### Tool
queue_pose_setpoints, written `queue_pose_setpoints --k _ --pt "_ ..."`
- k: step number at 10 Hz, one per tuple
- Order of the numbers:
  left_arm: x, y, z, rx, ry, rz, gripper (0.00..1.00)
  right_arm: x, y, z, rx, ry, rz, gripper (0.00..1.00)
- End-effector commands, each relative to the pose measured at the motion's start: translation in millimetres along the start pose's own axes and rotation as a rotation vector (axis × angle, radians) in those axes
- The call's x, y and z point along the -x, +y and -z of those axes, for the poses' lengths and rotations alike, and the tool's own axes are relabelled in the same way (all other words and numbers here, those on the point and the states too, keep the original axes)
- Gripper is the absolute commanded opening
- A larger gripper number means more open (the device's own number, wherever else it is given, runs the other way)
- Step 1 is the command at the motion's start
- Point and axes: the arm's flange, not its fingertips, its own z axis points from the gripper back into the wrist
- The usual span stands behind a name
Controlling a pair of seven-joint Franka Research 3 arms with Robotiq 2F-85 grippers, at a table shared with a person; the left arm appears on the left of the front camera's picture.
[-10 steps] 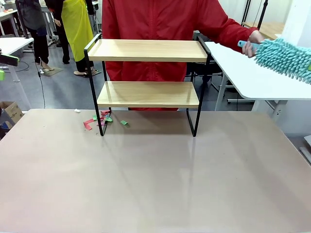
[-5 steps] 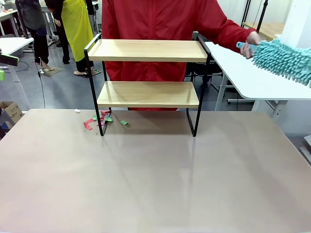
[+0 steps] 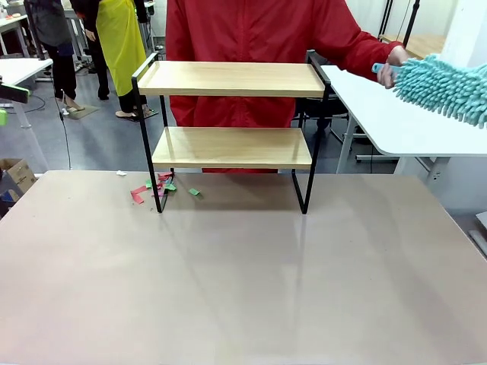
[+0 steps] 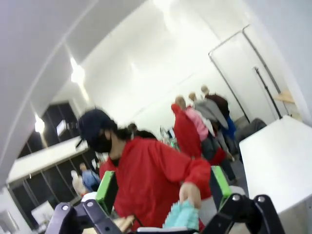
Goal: Clean the shelf.
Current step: Hand the Duster back to the human.
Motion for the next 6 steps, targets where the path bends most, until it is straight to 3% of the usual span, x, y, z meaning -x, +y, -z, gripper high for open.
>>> queue_pose_setpoints --k 1,3,4,6 --pt "-1.5 -0.3 1.4 -0.003 -0.028 0.018 1.00 -27.1 -23.1 3.4 0.028 -0.122 0.121 1.00" --pt "-1.5 -0.3 1.4 -0.003 -0.028 0.018 1.00 -41.1 -37.9 -2.7 -0.010 -0.110 0.212 1.00" --pt "-1.5 -0.3 1.4 -0.003 -0.028 0.018 1.00 -35.2 -19.1 -8.8 0.038 -0.116 0.095 1.00" --pt "-1.5 -0.3 1.4 -0.003 -0.028 0.018 1.00 -35.2 -19.1 -8.8 0.038 -0.116 0.095 1.00"
